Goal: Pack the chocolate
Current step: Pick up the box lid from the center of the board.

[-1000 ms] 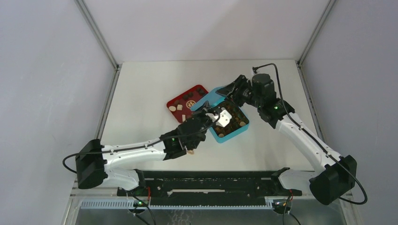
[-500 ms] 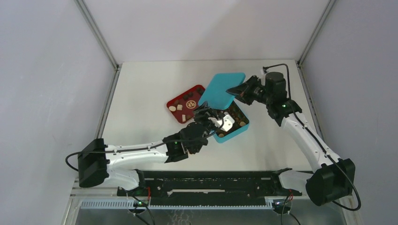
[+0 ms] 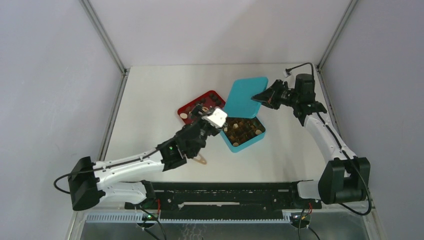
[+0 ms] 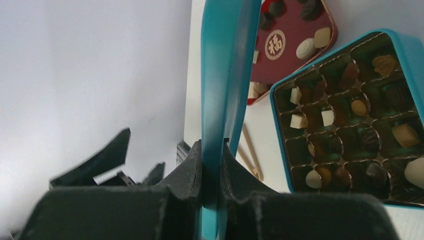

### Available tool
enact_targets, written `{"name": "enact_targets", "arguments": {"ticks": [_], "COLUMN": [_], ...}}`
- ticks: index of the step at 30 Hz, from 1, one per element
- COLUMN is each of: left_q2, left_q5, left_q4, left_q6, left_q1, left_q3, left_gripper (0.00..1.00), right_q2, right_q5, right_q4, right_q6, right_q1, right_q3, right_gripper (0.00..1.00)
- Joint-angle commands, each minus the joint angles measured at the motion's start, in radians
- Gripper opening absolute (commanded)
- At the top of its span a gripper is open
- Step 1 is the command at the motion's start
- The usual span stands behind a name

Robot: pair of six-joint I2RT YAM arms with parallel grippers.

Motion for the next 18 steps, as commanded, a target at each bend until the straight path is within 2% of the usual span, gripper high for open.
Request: {"name": "enact_targets", "arguments": {"ticks": [1, 5, 9, 18], "left_q2": [-0.077, -0.087, -0.095, -0.065], "left_q5": [0.135, 0.255, 0.410, 0.794], "left_q4": [-0.085, -0.150, -0.145, 0.032], "left_q6": [-0.267, -0.478, -0.636, -0.963], "left_q1": [0.083, 0.186, 0.278, 0.503], "left_q3": [-0.017, -0.006, -0.019, -0.097], "left_gripper": [0.82, 0.86, 0.89, 0.89], "right_q2": [0.026, 0.033, 0.035, 0.005], "right_q5": [-0.150, -0.192, -0.248, -0.347], "right_q4": [0.098, 0.125, 0.147, 0.199], "right_q6": [-0.113, -0.155, -0.174, -0.178], "right_q1": [-0.005, -0.005, -0.005, -0.005], "right_q3": [0.002, -0.013, -0.026, -0.061], "right_gripper": [0.00, 0.00, 0.00, 0.00]}}
